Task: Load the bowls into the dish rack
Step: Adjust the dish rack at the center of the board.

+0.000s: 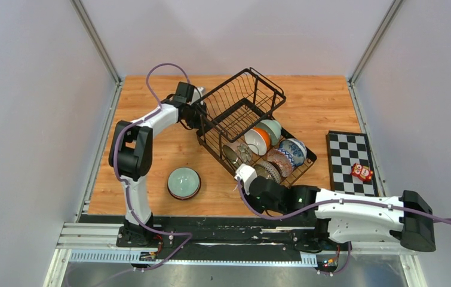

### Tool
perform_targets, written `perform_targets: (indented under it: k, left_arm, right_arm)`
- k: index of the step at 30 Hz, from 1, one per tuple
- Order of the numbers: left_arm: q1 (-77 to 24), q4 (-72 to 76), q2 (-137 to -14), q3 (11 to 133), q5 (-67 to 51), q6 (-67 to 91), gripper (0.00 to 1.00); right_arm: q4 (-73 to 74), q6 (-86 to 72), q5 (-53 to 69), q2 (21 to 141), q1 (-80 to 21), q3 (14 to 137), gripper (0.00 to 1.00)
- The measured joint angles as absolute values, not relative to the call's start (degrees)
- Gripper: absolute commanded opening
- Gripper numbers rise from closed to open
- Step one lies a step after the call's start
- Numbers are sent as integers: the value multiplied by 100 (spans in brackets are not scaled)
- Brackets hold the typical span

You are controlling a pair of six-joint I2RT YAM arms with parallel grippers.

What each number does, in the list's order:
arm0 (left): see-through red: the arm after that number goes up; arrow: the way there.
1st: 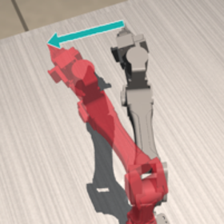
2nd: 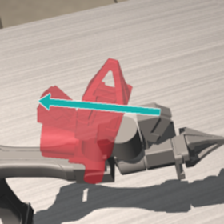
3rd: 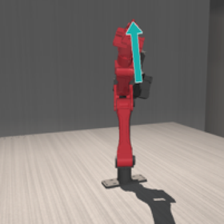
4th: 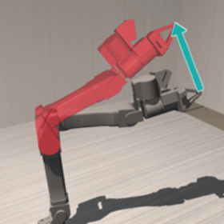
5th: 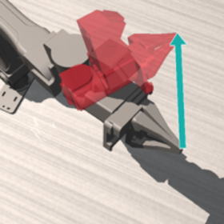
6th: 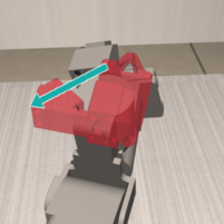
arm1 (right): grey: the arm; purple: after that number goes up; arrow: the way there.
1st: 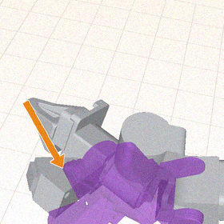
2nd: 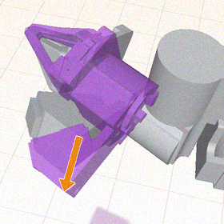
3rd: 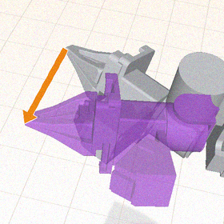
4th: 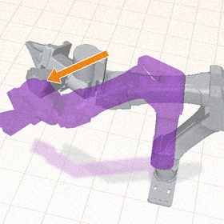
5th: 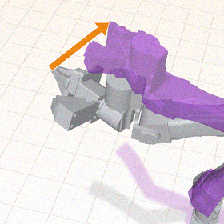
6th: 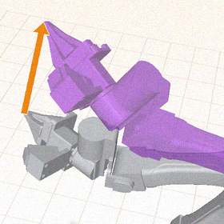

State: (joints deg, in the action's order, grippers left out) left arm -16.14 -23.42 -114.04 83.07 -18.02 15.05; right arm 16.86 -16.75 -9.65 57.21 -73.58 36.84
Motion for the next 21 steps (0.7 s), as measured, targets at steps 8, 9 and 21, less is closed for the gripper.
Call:
perform_targets:
  k: [8,9,21]
  left_arm:
    - [-1693,-2067,-11236,8047,-1474,1586,0]
    - [-1697,-2051,-11216,8016,-1439,1590,0]
    - [-1708,-1929,-10809,7500,-919,1942,0]
  right_arm:
    - [1581,-2132,-1837,6418,-7360,3664,3]
    - [1581,-2191,-1979,6508,-7360,3658,3]
    - [1282,-2790,-2416,6600,-6469,3476,3]
